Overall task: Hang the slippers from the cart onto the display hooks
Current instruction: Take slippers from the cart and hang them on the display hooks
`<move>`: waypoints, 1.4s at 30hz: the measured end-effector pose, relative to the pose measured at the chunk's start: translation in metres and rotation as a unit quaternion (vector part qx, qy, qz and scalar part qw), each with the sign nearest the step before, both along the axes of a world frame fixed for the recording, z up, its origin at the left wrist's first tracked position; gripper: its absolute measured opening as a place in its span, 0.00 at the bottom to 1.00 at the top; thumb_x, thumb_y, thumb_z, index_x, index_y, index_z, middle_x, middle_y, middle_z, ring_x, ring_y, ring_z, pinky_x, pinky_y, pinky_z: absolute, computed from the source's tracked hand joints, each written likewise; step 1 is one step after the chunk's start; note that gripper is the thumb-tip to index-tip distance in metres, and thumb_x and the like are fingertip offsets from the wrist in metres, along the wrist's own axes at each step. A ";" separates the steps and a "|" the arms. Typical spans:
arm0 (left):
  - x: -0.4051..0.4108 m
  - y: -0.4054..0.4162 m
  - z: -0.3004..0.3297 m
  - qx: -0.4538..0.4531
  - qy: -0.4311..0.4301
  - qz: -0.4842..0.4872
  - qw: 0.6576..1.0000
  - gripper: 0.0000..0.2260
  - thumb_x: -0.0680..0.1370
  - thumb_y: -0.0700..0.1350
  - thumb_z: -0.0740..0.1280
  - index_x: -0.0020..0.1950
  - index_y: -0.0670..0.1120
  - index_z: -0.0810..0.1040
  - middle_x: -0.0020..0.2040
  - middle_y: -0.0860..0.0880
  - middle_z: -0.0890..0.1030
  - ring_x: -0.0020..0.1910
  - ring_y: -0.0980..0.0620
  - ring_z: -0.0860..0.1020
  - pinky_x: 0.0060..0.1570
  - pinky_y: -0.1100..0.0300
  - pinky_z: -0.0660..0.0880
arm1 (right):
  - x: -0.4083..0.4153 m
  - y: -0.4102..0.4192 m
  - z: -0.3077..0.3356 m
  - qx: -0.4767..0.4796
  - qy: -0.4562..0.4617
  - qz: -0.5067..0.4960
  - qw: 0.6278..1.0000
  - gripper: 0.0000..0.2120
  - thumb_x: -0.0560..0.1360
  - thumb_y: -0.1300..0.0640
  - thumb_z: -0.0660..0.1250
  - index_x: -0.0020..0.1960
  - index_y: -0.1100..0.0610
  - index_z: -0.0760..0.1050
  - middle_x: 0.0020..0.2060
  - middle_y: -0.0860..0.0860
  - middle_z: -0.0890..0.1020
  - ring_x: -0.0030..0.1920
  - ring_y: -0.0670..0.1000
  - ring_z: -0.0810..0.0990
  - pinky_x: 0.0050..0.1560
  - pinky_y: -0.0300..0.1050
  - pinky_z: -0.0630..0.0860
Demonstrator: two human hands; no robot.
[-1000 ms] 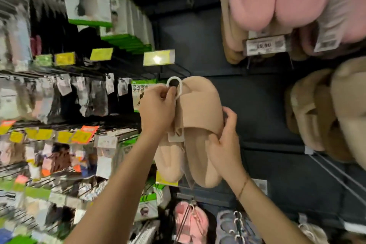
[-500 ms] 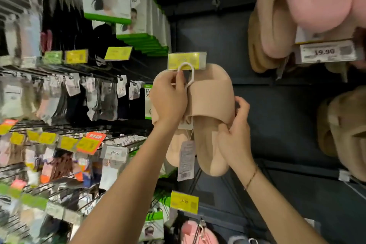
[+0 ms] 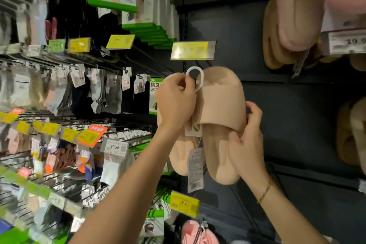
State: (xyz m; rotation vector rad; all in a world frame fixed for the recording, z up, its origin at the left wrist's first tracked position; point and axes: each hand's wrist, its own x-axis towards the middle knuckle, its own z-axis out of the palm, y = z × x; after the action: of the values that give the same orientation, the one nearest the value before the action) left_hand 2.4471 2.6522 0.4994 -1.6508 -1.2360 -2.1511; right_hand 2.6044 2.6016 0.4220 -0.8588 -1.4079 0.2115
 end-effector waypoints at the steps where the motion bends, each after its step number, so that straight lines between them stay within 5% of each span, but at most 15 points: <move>1: 0.000 0.000 0.000 0.000 -0.006 -0.005 1.000 0.15 0.79 0.49 0.61 0.36 0.44 0.79 0.32 0.49 0.79 0.34 0.52 0.76 0.38 0.47 0.72 | 0.000 0.001 0.002 0.003 -0.003 0.002 1.000 0.34 0.73 0.72 0.59 0.71 0.42 0.58 0.61 0.48 0.76 0.55 0.47 0.79 0.51 0.51 0.80; 7: -0.002 0.001 0.022 -0.003 -0.067 -0.052 0.996 0.13 0.79 0.46 0.64 0.37 0.48 0.83 0.32 0.51 0.82 0.34 0.55 0.79 0.38 0.53 0.76 | 0.004 0.010 0.027 0.028 -0.007 0.020 0.999 0.33 0.73 0.71 0.60 0.70 0.43 0.59 0.61 0.48 0.76 0.55 0.46 0.79 0.50 0.45 0.79; 19: 0.018 0.086 0.020 -0.122 0.004 -0.019 0.992 0.15 0.78 0.55 0.61 0.41 0.51 0.85 0.36 0.52 0.84 0.41 0.49 0.81 0.46 0.50 0.79 | 0.023 0.081 0.013 -0.017 -0.004 -0.004 1.000 0.28 0.75 0.66 0.65 0.68 0.45 0.59 0.60 0.49 0.77 0.55 0.48 0.80 0.53 0.53 0.80; 24: 0.040 0.139 0.014 -0.137 0.025 0.017 0.990 0.16 0.79 0.54 0.61 0.41 0.49 0.83 0.36 0.50 0.83 0.41 0.45 0.80 0.43 0.51 0.75 | 0.033 0.125 0.010 -0.091 -0.015 -0.010 0.996 0.28 0.76 0.63 0.67 0.68 0.44 0.58 0.55 0.47 0.77 0.52 0.49 0.80 0.44 0.43 0.79; 29: 0.065 0.176 0.002 -0.147 0.027 0.012 0.989 0.13 0.82 0.49 0.60 0.47 0.47 0.81 0.45 0.47 0.84 0.44 0.45 0.79 0.38 0.55 0.65 | 0.053 0.163 0.012 -0.134 -0.068 -0.045 0.988 0.29 0.77 0.56 0.69 0.71 0.47 0.57 0.59 0.51 0.76 0.55 0.52 0.80 0.52 0.54 0.81; 33: 0.087 0.189 -0.010 -0.140 0.036 0.019 0.989 0.11 0.81 0.49 0.59 0.49 0.46 0.78 0.50 0.49 0.80 0.47 0.51 0.72 0.53 0.52 0.70 | 0.065 0.185 0.017 -0.188 -0.122 -0.080 0.971 0.45 0.77 0.52 0.69 0.80 0.47 0.41 0.72 0.54 0.65 0.64 0.55 0.74 0.59 0.50 0.74; 37: 0.104 0.199 -0.030 -0.171 0.092 0.031 0.980 0.14 0.82 0.50 0.58 0.64 0.46 0.74 0.62 0.45 0.75 0.64 0.42 0.68 0.65 0.42 0.64 | 0.067 0.196 0.019 -0.253 -0.214 -0.119 0.936 0.48 0.78 0.56 0.63 0.76 0.39 0.27 0.74 0.58 0.58 0.56 0.59 0.76 0.55 0.57 0.77; 40: 0.103 0.210 -0.054 -0.207 0.191 0.015 0.959 0.21 0.82 0.51 0.57 0.75 0.48 0.67 0.70 0.46 0.69 0.68 0.42 0.66 0.65 0.41 0.62 | 0.073 0.199 0.014 -0.314 -0.313 -0.135 0.886 0.39 0.79 0.55 0.60 0.80 0.42 0.38 0.79 0.51 0.45 0.74 0.62 0.59 0.71 0.60 0.66; 42: 0.096 0.212 -0.069 -0.273 0.271 -0.011 0.923 0.25 0.81 0.51 0.58 0.79 0.50 0.63 0.75 0.45 0.67 0.71 0.41 0.66 0.69 0.42 0.64 | 0.072 0.193 0.013 -0.338 -0.370 -0.132 0.855 0.31 0.79 0.53 0.59 0.79 0.45 0.53 0.77 0.53 0.55 0.73 0.61 0.60 0.71 0.56 0.65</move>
State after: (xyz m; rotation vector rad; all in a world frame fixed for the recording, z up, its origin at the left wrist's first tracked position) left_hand 2.5433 2.8639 0.4300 -2.2556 -1.6984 -1.2437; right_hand 2.6762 2.7942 0.4349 -1.8477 -1.9343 0.1700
